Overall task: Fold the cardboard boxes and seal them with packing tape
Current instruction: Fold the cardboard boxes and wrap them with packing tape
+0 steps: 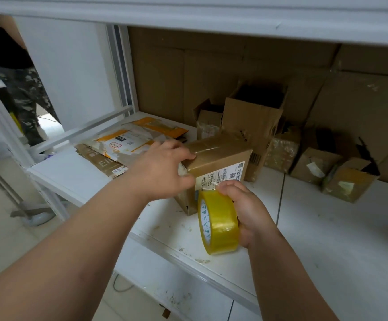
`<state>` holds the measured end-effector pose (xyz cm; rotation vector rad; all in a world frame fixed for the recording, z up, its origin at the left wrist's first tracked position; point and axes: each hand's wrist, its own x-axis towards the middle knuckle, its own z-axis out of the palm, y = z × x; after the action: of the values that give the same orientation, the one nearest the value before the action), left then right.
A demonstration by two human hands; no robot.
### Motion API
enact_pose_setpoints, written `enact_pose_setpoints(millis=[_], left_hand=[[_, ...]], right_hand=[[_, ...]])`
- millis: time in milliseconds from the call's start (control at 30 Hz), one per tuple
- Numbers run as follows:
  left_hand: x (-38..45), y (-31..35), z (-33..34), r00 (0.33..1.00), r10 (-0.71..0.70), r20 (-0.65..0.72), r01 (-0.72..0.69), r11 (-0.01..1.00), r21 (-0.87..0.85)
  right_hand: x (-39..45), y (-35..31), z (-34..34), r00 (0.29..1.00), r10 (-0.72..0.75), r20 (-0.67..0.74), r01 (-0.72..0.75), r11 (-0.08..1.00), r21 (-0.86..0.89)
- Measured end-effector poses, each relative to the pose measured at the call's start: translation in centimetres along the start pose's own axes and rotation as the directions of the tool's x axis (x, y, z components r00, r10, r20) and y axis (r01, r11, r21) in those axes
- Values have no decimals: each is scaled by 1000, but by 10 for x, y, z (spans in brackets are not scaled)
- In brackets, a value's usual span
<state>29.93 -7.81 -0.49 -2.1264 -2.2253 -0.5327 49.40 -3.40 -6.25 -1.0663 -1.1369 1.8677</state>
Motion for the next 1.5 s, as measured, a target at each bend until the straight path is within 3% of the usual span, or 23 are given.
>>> enact_pose_setpoints(millis=[133,267,433,567,733,933,1100,1200,1333,1400,1500], left_hand=[[-6,3,7,990,-49,-134,39,996,-80],[-8,-23,-2,995,-5,-104,-7,994,-107],[-8,-33,-5,974,-101,-204,115,991,61],[-12,-13,4,975,-90,-203,115,987,115],[-13,1,9,982,-145,-118,171,954,247],[-7,-2,-6,953,-302,29,303,949,-81],[-6,30,-1,935,-347,70,337,934,119],[-6,26,-7,952,-279,128,284,959,-19],[-9,24,-15,974,-58,219,115,959,-257],[-11,28,-10,983,2,185,38,977,-211],[-18,37,-2,999,36,-11,-37,990,-139]], right_hand=[[-6,-3,-3,1000,-14,14,15,1000,-19],[-10,-10,-20,999,-48,-2,48,999,-22],[-18,-23,-39,997,-73,22,75,996,-58],[-19,-36,-51,991,-104,-82,104,995,-12],[-21,-40,-49,969,-168,-180,168,986,-17],[-27,-36,-40,931,-264,-254,260,964,-50],[-28,-29,-36,936,-273,-223,255,961,-105],[-29,-27,-37,946,-262,-191,241,962,-127],[-31,-28,-38,973,-217,-76,214,976,-42],[-33,-29,-36,977,-213,-1,213,977,4],[-36,-30,-37,970,-232,76,234,972,-7]])
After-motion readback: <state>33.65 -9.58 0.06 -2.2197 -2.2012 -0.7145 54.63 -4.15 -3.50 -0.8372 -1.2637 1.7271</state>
